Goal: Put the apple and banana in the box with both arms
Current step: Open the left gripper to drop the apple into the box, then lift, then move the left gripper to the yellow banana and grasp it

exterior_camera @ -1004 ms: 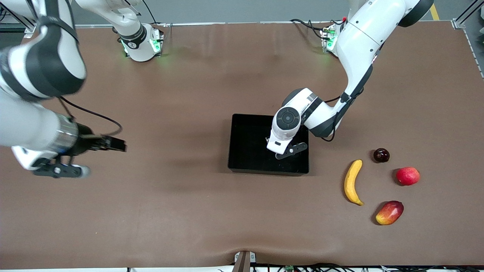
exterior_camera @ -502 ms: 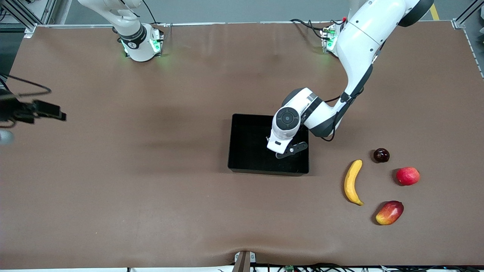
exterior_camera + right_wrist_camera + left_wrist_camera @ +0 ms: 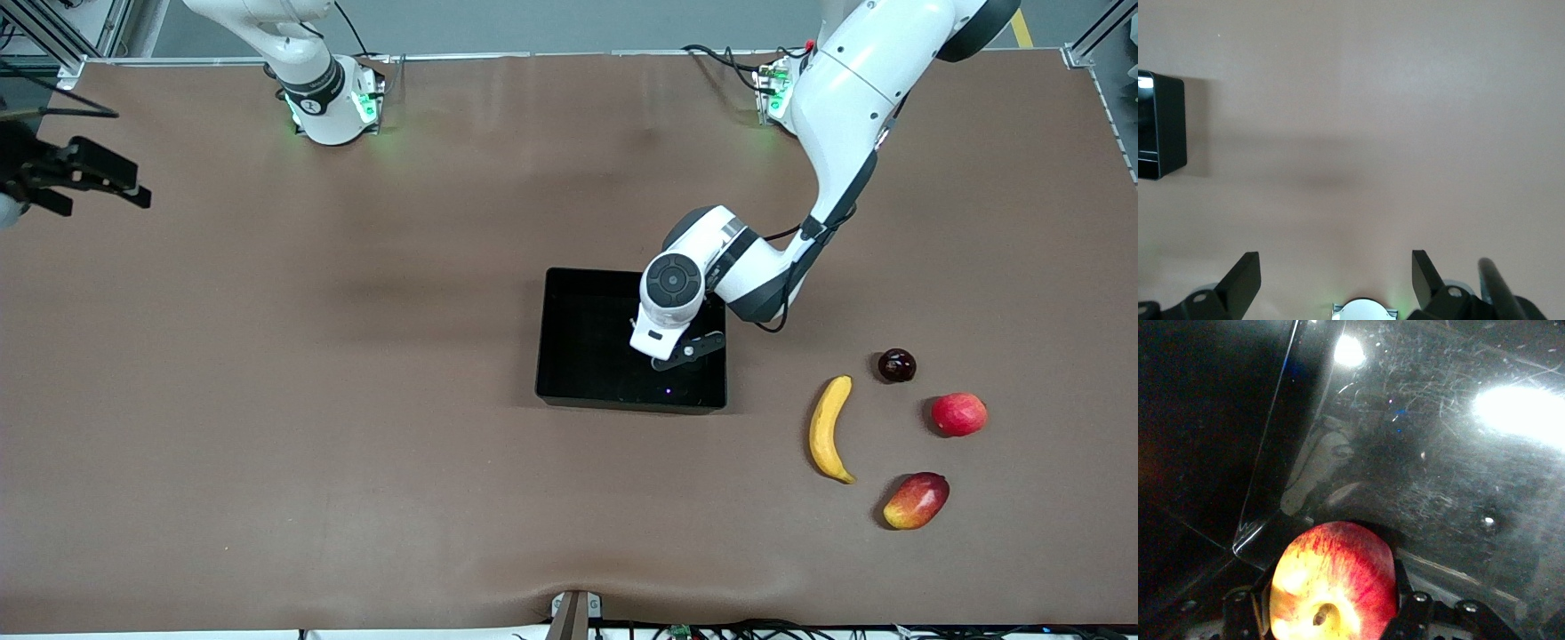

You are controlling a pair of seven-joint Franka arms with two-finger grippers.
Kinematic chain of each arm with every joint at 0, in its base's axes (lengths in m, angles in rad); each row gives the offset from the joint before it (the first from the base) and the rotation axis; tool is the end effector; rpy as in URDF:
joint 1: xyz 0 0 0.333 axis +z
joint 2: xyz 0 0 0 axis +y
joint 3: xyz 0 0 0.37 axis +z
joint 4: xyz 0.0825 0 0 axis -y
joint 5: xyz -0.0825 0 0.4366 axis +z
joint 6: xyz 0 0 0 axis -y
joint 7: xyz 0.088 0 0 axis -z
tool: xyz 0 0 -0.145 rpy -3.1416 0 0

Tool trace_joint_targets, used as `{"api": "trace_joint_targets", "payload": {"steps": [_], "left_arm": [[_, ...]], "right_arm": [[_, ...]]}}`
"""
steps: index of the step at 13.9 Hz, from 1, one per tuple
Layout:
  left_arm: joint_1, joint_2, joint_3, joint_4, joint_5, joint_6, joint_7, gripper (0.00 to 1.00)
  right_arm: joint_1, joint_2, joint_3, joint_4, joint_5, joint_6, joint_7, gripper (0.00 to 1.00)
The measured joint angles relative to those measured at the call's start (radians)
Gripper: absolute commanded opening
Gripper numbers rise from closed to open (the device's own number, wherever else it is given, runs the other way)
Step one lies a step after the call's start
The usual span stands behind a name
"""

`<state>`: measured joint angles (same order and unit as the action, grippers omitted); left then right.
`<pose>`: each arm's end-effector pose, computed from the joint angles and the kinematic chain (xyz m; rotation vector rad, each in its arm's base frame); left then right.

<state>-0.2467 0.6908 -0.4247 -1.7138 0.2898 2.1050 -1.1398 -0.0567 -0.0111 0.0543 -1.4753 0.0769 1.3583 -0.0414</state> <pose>0.5778 -0.4060 0.1670 -2.9368 -0.5146 0.2592 0.5759 0.0111 0.6793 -3.0588 -0.0783 0.1596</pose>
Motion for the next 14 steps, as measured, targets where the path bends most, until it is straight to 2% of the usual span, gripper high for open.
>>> {"api": "trace_joint_targets", "payload": {"steps": [2, 5, 9, 11, 14], "left_arm": [[0.0, 0.0, 0.0, 0.001, 0.009, 0.0, 0.0, 1.0], [0.004, -0.022, 0.001, 0.03, 0.022, -0.021, -0.001, 1.0], [0.022, -0.109, 0.005, 0.175, 0.023, -0.204, 0.05, 1.0], [0.057, -0.134, 0.014, 0.232, 0.024, -0.248, 0.161, 1.0], [0.185, -0.135, 0.017, 0.244, 0.025, -0.25, 0.436, 1.0]], "right_arm": [[-0.002, -0.029, -0.001, -0.057, -0.002, 0.024, 0.0, 1.0], [-0.004, -0.029, -0.001, -0.047, -0.002, 0.074, 0.0, 1.0], [-0.004, -0.026, -0.001, -0.002, -0.007, 0.076, 0.0, 1.0], [-0.005, -0.022, -0.002, -0.001, -0.008, 0.076, 0.0, 1.0], [-0.004, -0.018, 0.001, -0.001, -0.033, 0.076, -0.001, 1.0]]}}
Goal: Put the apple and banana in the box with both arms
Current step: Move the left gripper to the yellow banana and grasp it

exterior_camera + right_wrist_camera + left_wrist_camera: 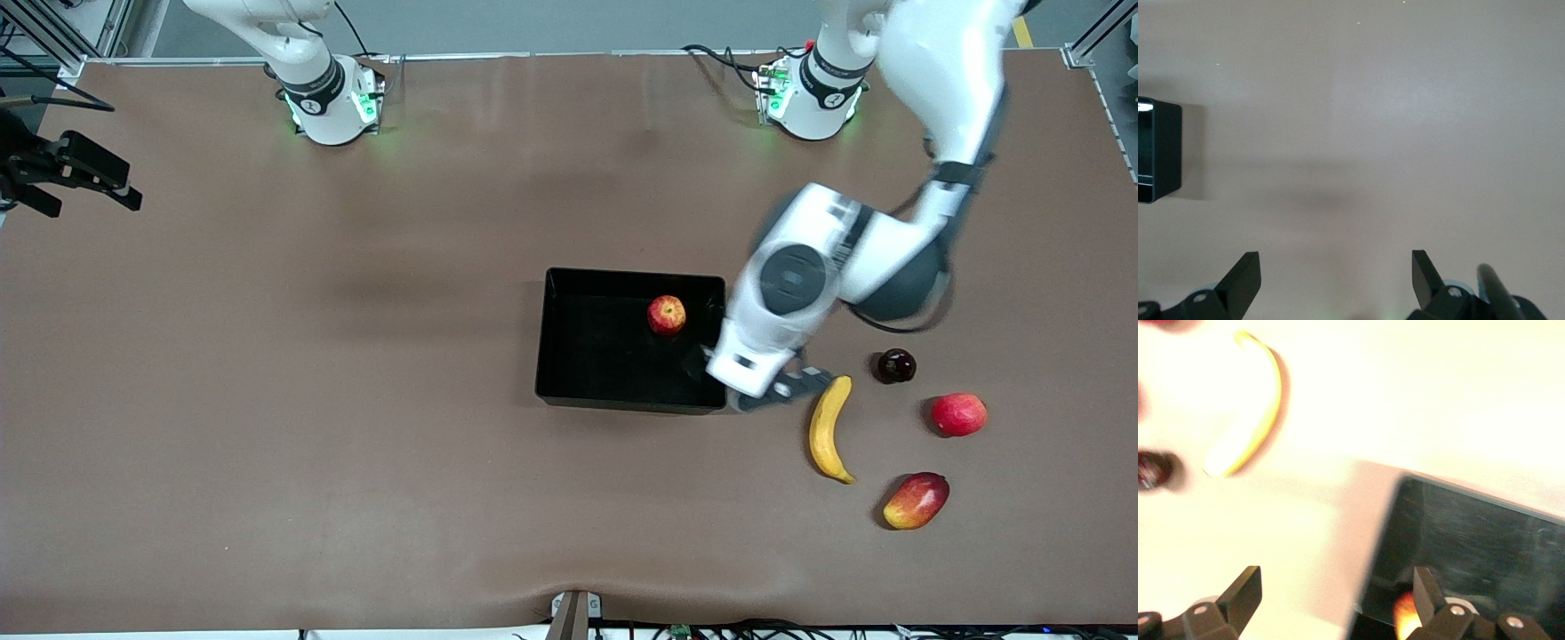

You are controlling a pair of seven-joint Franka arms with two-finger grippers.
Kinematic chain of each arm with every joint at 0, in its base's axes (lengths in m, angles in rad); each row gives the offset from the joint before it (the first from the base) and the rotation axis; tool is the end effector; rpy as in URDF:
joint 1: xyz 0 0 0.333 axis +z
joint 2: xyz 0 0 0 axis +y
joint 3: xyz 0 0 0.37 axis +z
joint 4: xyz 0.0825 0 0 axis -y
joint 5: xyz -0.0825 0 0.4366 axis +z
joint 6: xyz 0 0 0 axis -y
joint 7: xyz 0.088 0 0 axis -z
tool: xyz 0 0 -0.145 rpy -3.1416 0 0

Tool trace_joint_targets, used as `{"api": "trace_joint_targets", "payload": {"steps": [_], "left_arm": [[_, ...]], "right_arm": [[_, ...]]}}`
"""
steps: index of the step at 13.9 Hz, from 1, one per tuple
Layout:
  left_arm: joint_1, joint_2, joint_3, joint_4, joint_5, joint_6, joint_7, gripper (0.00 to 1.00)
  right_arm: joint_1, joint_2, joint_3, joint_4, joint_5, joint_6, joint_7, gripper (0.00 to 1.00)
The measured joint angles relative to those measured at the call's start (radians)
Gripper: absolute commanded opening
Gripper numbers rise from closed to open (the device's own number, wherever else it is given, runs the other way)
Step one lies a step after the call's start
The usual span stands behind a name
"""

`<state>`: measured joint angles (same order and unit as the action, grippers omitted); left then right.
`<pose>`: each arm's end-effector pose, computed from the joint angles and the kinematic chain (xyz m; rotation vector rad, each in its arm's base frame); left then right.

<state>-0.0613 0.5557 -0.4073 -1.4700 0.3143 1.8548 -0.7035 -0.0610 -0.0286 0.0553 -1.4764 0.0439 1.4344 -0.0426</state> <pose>0.7104 -0.2666 0.3537 -2.9938 -0.2547 0.0849 0.5811 0.0041 0.6946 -3.0986 -0.0659 0.0193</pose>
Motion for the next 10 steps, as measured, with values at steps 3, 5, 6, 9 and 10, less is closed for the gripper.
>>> {"api": "trace_joint_targets", "payload": {"steps": [3, 5, 6, 9, 10], "left_arm": [[0.107, 0.03, 0.002, -0.001, 0.0, 0.051, 0.246, 0.95], [0.139, 0.067, 0.003, -0.003, 0.0, 0.117, 0.332, 0.88], [0.148, 0.088, 0.004, -0.004, 0.0, 0.15, 0.359, 0.86], [0.158, 0.149, 0.008, -0.006, 0.033, 0.252, 0.413, 0.83], [0.158, 0.168, 0.015, -0.007, 0.066, 0.276, 0.418, 0.81]], "right_arm": [[0.0, 0.0, 0.001, 0.0, -0.044, -0.004, -0.001, 1.0], [0.0, 0.001, 0.0, 0.0, -0.048, -0.013, -0.001, 1.0], [0.0, 0.001, -0.001, 0.0, -0.048, -0.017, -0.001, 1.0], [0.0, 0.001, -0.001, 0.0, -0.048, -0.023, -0.001, 1.0], [0.0, 0.001, -0.001, 0.0, -0.048, -0.023, -0.001, 1.0]]}}
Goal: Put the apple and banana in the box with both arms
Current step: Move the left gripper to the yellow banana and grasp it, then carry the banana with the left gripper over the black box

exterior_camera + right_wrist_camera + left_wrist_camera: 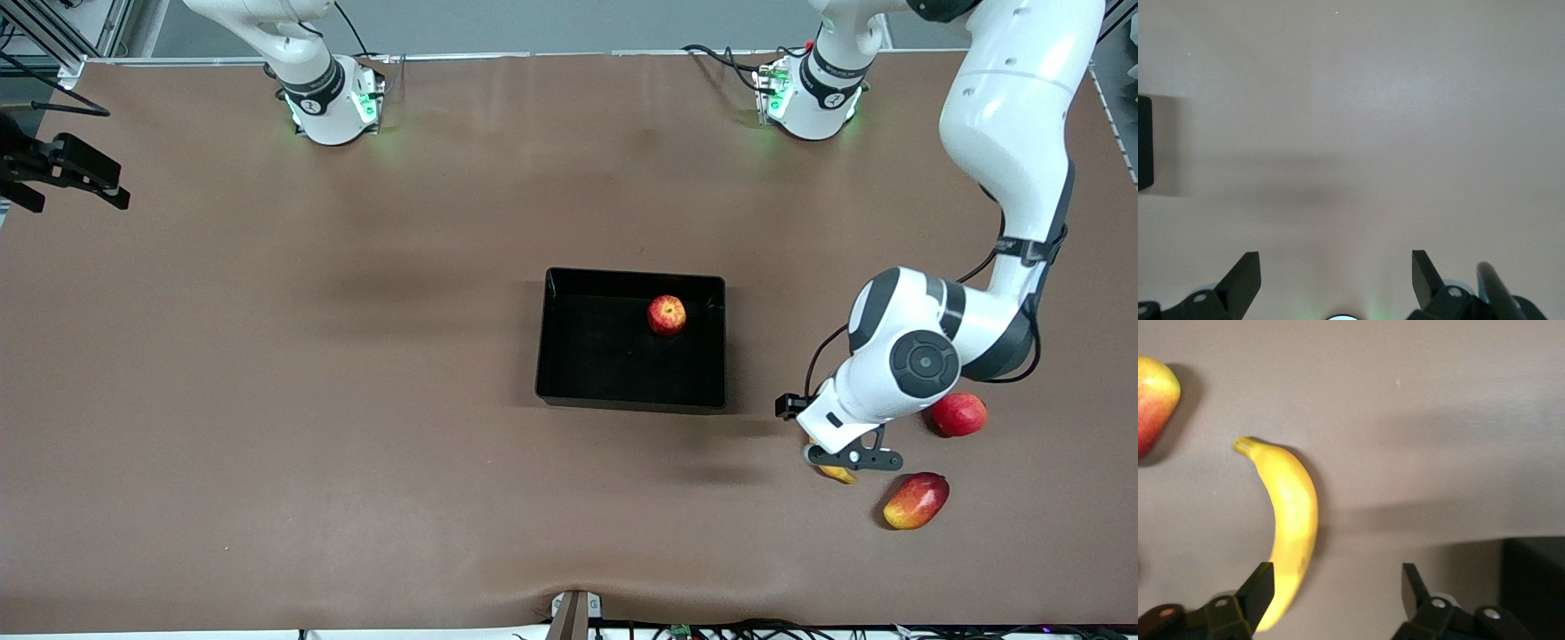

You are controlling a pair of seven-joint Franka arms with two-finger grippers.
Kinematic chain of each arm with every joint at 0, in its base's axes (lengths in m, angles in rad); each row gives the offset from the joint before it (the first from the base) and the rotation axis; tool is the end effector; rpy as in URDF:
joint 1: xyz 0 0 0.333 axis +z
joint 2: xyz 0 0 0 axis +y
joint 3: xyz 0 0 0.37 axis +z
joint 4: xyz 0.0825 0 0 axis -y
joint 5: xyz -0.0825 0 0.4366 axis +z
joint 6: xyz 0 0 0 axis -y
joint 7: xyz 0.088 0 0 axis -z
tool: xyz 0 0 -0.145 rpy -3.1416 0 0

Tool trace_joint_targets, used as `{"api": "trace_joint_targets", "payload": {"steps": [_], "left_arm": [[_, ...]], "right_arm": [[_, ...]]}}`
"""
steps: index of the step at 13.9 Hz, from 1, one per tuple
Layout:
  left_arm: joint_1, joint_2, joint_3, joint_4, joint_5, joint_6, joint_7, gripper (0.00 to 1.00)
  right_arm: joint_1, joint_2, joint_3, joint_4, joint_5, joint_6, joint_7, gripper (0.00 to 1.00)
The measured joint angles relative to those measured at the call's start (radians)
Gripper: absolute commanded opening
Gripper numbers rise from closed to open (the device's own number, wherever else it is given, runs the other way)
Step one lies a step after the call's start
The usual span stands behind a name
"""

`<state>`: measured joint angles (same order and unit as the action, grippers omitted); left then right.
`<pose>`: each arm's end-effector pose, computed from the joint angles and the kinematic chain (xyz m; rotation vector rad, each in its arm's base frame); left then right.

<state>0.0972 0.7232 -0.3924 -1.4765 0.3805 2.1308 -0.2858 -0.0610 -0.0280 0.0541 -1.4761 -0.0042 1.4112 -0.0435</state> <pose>0.7781 -0.1542 0.2458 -3.0723 0.1939 -0.0197 0.5779 -0.0041 0.6923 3.1358 0.0564 -0.0581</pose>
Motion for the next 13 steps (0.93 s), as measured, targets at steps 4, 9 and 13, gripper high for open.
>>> {"api": "trace_joint_targets", "payload": {"steps": [4, 9, 13], "left_arm": [[0.016, 0.057, 0.02, -0.001, 0.033, 0.085, 0.056, 0.77], [0.031, 0.092, 0.039, -0.028, 0.107, 0.141, 0.074, 0.49], [0.032, 0.094, 0.04, -0.051, 0.109, 0.145, 0.073, 0.0]], "right_arm": [[0.0, 0.0, 0.0, 0.0, 0.0, 0.0, 0.0, 1.0], [0.0, 0.0, 0.0, 0.0, 0.0, 0.0, 0.0, 1.0], [0.0, 0.0, 0.0, 0.0, 0.0, 0.0, 0.0, 1.0]]}}
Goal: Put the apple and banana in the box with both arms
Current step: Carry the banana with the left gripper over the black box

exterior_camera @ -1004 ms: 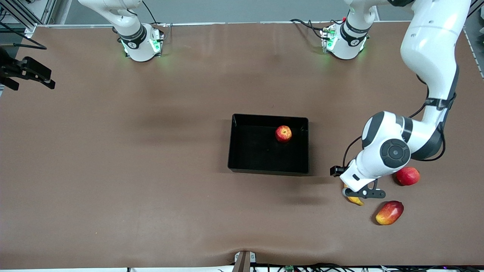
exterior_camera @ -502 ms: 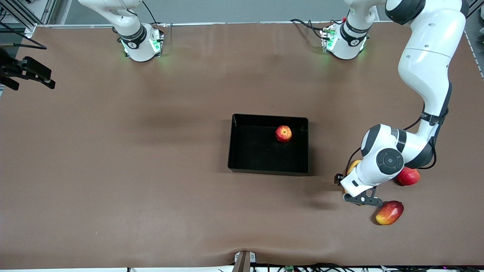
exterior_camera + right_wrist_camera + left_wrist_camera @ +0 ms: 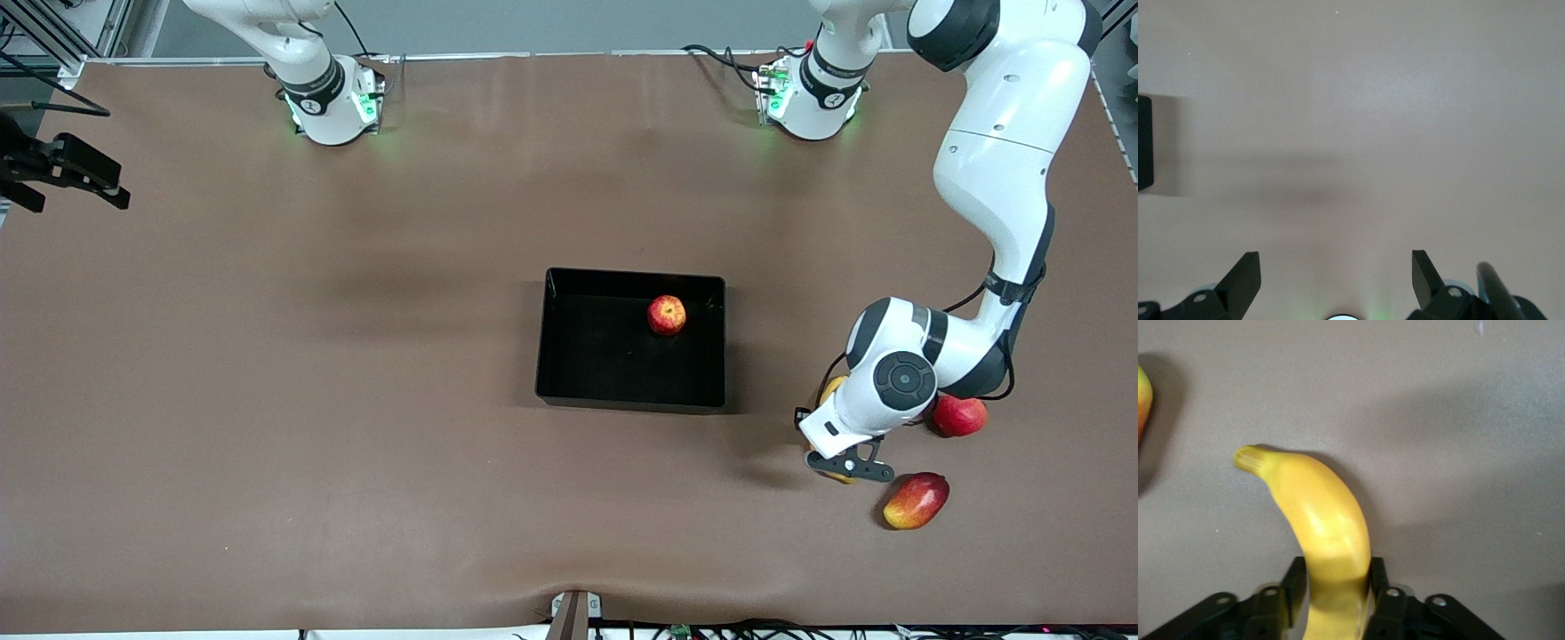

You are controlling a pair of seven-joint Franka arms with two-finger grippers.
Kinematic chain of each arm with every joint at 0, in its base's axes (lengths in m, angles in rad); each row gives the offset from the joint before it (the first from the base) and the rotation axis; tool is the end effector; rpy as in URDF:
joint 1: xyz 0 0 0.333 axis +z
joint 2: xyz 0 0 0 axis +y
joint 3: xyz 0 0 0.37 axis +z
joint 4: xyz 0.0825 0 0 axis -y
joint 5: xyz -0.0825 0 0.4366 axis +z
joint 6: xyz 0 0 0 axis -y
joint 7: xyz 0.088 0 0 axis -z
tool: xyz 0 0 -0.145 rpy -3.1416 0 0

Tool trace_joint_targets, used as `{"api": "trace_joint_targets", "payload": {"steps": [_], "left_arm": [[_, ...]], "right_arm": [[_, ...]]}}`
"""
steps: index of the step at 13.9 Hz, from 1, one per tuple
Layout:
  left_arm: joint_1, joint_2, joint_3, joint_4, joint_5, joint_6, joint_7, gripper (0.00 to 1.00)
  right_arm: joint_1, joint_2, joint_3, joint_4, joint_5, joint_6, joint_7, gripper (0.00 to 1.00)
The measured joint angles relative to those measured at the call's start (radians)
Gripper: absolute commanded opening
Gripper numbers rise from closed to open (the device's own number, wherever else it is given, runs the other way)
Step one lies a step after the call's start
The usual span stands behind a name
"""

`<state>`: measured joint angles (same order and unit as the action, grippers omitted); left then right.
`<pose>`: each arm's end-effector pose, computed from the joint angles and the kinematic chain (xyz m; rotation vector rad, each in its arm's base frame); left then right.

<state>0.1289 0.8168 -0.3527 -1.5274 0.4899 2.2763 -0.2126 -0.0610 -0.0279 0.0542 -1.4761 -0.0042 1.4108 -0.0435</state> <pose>0.7767 -0.1117 0.1581 -3.0095 0.3480 -0.0375 0.5779 -0.0041 0.6922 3.1358 0.0565 -0.0589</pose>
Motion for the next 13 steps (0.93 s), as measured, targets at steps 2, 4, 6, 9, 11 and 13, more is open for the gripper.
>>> {"api": "trace_joint_targets", "payload": {"steps": [2, 4, 6, 9, 11, 13], "left_arm": [[0.0, -0.004, -0.002, -0.001, 0.001, 0.001, 0.0, 0.0], [0.0, -0.032, -0.009, -0.003, 0.001, 0.0, 0.0, 0.0], [-0.001, -0.099, -0.036, -0.015, 0.001, -0.027, -0.003, 0.0], [-0.005, -0.207, -0.156, -0.018, 0.001, -0.175, -0.063, 0.0], [-0.016, -0.244, -0.245, -0.016, 0.001, -0.229, -0.117, 0.0], [-0.053, -0.251, -0.285, -0.01, 0.001, -0.238, -0.217, 0.0]], "right_arm": [[0.0, 0.0, 0.0, 0.0, 0.0, 0.0, 0.0, 1.0], [0.0, 0.0, 0.0, 0.0, 0.0, 0.0, 0.0, 1.0], [0.0, 0.0, 0.0, 0.0, 0.0, 0.0, 0.0, 1.0], [0.0, 0.0, 0.0, 0.0, 0.0, 0.0, 0.0, 1.0], [0.0, 0.0, 0.0, 0.0, 0.0, 0.0, 0.0, 1.0], [0.0, 0.0, 0.0, 0.0, 0.0, 0.0, 0.0, 1.0]]}}
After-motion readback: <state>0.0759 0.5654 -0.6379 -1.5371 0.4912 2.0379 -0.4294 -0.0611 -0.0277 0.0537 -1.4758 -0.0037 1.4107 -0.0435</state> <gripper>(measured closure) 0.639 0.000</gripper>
